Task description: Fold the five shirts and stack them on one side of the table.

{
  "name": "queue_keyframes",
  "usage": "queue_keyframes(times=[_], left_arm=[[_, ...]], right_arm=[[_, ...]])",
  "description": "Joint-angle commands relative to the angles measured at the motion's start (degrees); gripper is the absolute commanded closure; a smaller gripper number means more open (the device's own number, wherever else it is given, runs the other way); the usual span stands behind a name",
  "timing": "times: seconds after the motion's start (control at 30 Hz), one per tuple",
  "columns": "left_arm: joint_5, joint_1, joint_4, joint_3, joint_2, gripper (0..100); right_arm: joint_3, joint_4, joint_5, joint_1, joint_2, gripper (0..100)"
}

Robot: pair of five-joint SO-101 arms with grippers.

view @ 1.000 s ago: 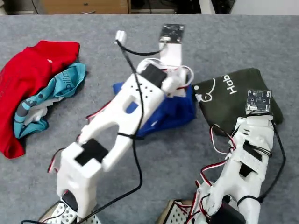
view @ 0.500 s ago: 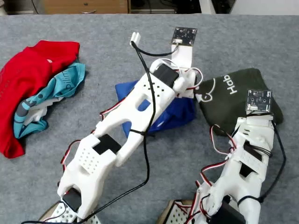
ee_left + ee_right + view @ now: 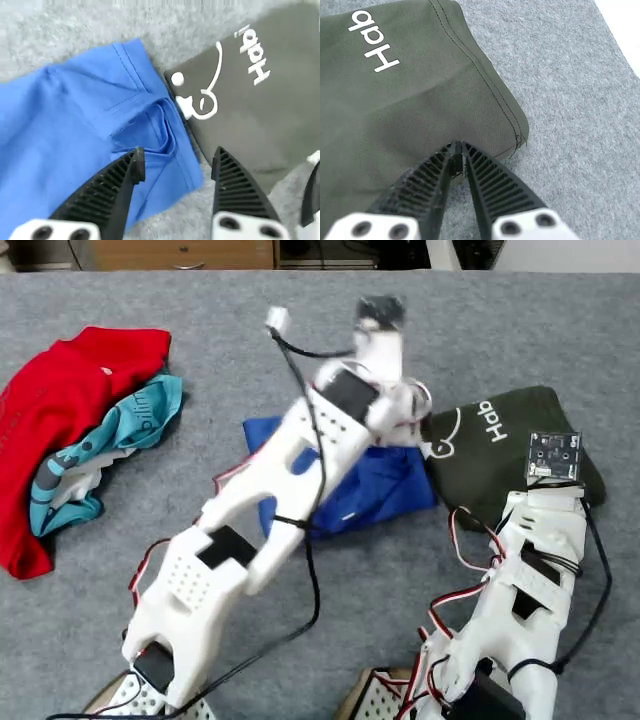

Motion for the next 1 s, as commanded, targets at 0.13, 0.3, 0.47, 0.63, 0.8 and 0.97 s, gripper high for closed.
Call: queue_keyframes(times=[0.13,0.3,0.47,0.63,0.8,0.97], left_arm=[[-2.20,-18.99,16.18,-20.31,-4.88,95],[-8.26,-29.80,19.25,-18.99,-6.37,98],[-11.78,-36.84,19.25,-4.66,-17.27,98],[-15.12,-37.45,18.29,21.80,-35.56,98],[-17.85,-39.03,2.64,53.10,-49.71,98],[-18.11,-41.76,-21.54,81.05,-54.20,98]], right_arm=[[-14.37,26.99,0.26,-3.21,-9.19,99.4],[-33.71,53.89,3.25,-19.03,-12.88,99.4],[-49.01,65.23,2.81,-34.86,-4.70,99.4],[-63.52,71.82,1.58,-41.80,13.85,99.4],[-81.36,82.02,1.67,-45.49,31.87,99.4],[-97.45,94.07,1.67,-48.84,46.81,99.4]])
